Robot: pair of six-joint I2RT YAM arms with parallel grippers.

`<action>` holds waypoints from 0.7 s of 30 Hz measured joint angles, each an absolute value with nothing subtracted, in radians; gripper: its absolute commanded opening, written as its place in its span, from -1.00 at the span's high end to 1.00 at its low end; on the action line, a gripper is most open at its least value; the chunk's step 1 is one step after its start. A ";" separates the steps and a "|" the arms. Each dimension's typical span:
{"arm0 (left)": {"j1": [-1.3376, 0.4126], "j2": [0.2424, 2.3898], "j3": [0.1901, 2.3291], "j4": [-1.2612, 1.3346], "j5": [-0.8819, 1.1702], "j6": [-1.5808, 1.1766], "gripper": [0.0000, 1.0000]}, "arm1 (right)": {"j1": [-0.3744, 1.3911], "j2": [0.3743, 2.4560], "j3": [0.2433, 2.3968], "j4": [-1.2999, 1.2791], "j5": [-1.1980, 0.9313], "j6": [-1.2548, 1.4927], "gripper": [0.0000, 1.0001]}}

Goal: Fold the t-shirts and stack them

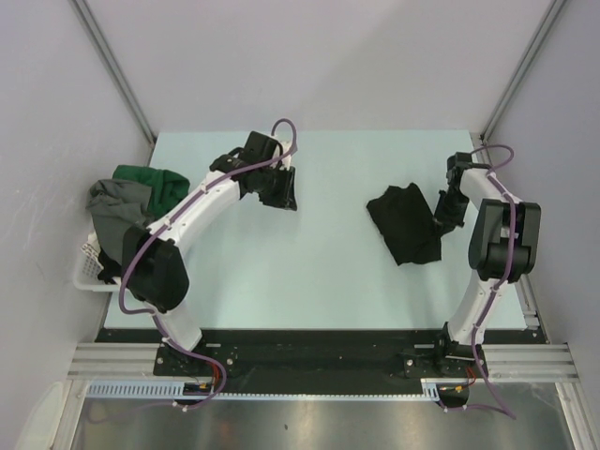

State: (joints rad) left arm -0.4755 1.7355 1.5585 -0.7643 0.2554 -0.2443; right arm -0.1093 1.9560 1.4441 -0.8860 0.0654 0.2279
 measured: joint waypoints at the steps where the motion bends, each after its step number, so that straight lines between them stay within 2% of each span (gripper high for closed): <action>1: -0.476 1.731 1.553 -0.762 0.261 -0.243 0.38 | -0.110 1.933 1.425 -0.900 0.079 0.228 1.00; 13: -0.476 1.699 1.501 -0.712 0.318 -0.234 0.38 | -0.126 1.678 1.209 -1.042 0.236 0.238 1.00; 21: -0.476 1.699 1.501 -0.712 0.327 -0.219 0.38 | -0.255 1.661 1.145 -1.003 0.321 0.253 1.00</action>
